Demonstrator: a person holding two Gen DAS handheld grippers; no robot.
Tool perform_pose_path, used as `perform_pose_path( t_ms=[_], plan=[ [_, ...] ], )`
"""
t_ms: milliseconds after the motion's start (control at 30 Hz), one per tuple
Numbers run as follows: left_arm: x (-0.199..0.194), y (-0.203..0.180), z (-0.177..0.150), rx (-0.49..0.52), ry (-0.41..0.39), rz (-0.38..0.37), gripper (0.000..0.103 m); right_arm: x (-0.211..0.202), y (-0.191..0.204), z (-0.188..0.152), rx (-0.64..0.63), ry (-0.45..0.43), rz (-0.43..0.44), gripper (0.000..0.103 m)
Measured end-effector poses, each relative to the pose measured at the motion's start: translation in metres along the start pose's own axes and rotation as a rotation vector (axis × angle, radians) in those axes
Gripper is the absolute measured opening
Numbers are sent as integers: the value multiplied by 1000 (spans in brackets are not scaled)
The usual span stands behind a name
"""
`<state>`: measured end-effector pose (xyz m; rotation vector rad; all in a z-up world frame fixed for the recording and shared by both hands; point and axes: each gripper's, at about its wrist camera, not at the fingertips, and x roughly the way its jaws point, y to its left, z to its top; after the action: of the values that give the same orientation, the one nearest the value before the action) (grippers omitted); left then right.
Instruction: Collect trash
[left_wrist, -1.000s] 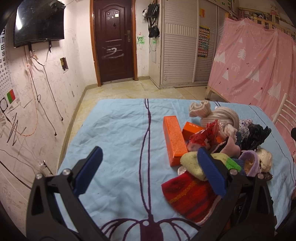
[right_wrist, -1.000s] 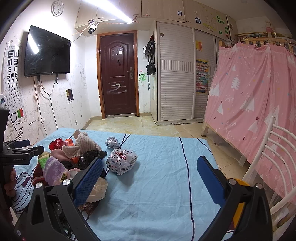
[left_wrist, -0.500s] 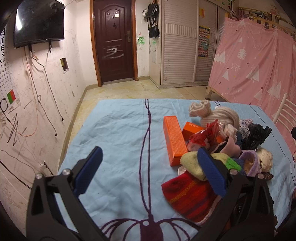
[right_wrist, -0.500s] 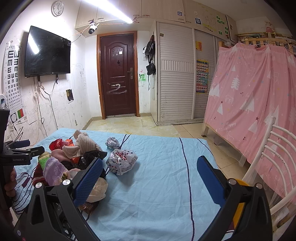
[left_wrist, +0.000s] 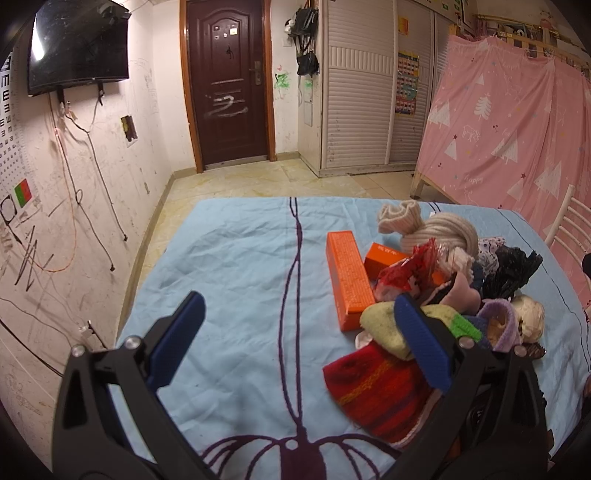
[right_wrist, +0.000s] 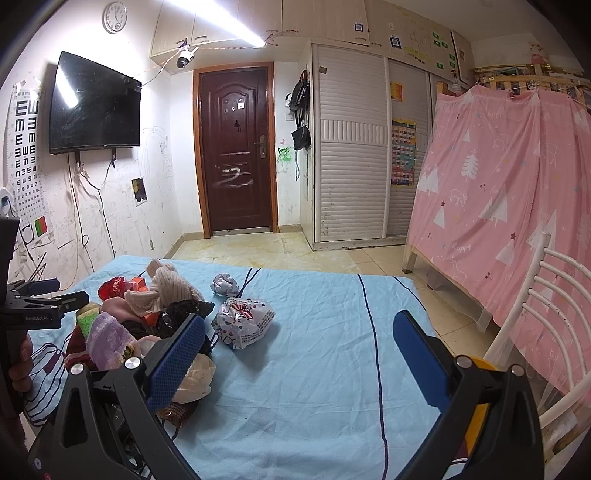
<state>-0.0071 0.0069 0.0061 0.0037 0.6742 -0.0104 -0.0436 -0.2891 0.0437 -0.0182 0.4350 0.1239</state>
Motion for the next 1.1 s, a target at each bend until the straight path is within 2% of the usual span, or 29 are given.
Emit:
perform_pose_path(
  t_ms=[400,467,567,733,867,1033,1100],
  plan=[
    [0,1,1,-12,12,-11,98,5,0,0,-4,21,20,95],
    [-2,3,8,-26,46,-60,98,13,0,1,-6,69,54,95],
    [-9,6,23,-50,75,-132,98,18,-1,8,12,128,167,95],
    [-13,-3,46,-25,131,-194,97,28,4,18,-12,205,258,95],
    [-3,-21,52,-11,213,-232,89,44,8,23,-3,268,350,95],
    [20,-41,60,-10,284,-239,89,54,22,29,-24,312,457,95],
    [29,-47,67,-3,303,-228,89,56,33,31,-52,316,472,93]
  ],
)
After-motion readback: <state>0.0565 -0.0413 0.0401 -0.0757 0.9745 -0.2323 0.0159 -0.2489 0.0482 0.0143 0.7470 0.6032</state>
